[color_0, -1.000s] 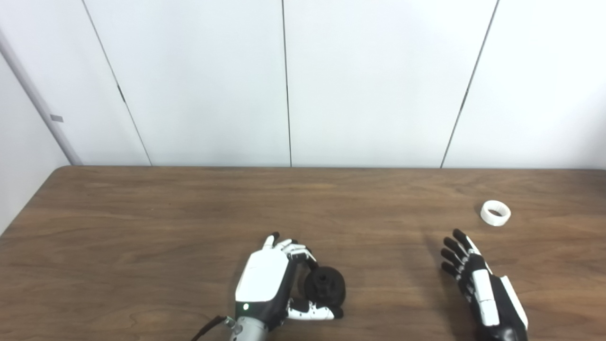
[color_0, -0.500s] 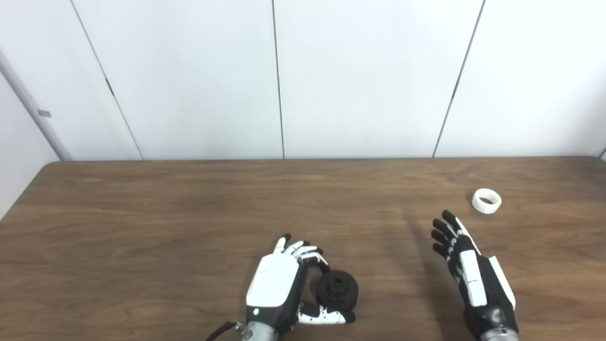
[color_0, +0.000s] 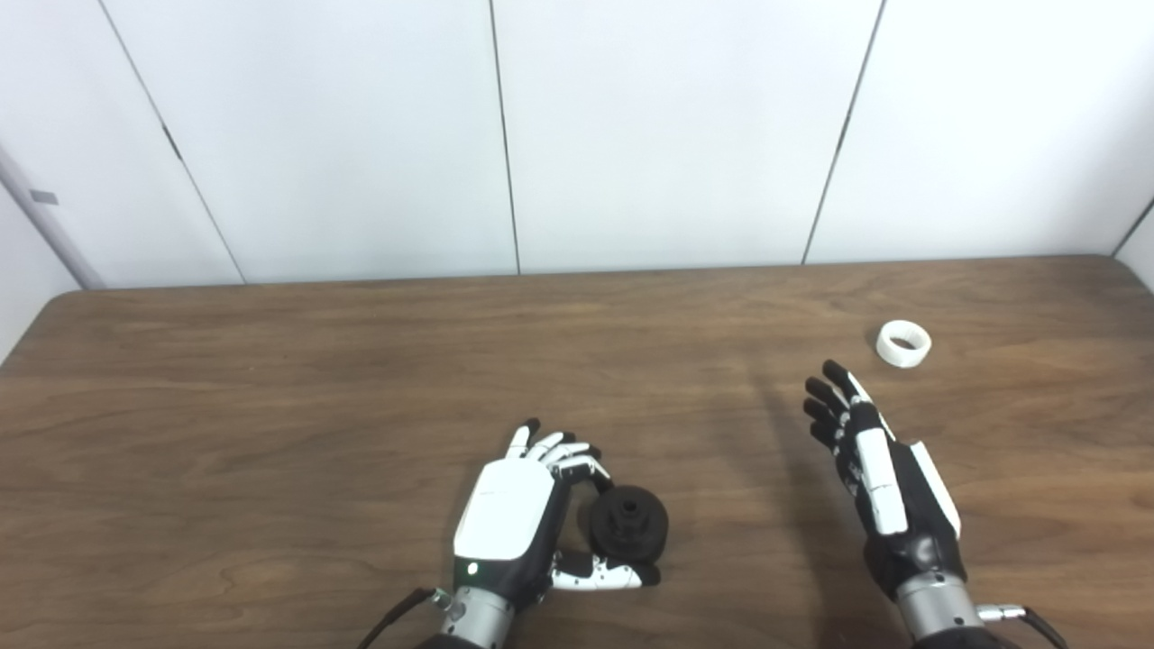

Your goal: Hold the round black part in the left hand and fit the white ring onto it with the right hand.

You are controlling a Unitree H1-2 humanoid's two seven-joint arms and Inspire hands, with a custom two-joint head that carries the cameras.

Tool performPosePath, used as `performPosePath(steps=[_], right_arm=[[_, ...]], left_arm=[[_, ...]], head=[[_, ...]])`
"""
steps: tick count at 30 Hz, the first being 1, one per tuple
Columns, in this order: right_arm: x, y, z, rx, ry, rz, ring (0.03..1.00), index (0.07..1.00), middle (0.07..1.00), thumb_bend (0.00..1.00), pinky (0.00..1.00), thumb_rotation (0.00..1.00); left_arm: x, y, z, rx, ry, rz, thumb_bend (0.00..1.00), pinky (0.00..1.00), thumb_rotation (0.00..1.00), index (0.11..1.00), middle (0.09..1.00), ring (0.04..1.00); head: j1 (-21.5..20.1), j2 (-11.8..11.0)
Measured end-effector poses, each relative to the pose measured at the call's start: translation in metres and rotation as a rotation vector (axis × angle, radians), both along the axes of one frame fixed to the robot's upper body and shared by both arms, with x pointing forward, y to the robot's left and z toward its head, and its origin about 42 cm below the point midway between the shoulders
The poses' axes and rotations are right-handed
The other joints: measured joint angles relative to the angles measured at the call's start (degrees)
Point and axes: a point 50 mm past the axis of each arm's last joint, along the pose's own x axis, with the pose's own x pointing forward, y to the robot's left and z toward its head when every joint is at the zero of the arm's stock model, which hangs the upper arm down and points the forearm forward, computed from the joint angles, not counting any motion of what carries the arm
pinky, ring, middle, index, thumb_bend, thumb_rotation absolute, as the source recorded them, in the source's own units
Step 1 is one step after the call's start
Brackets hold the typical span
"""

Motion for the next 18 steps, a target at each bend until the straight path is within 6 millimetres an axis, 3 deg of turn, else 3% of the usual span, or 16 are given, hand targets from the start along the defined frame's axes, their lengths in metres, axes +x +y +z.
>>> performPosePath(steps=[9,18], right_arm=[[0.0,-0.003,0.005,-0.002,0.0,-0.023,0.92,0.95,0.926,0.62,0.93,1.0],[0.01,-0.009,0.03,-0.04,-0.051,-0.069,0.933,0.925,0.924,0.59,0.92,0.97]], left_arm=[[-0.006,0.009,-0.001,0.01,-0.005,-0.007,0.52,0.98,0.06,0.484,0.77,0.861],[-0.01,0.02,-0.001,0.009,-0.001,-0.02,0.52,0.98,0.05,0.484,0.771,0.86]], head=[[-2.6,0.7],[-8.0,0.5]])
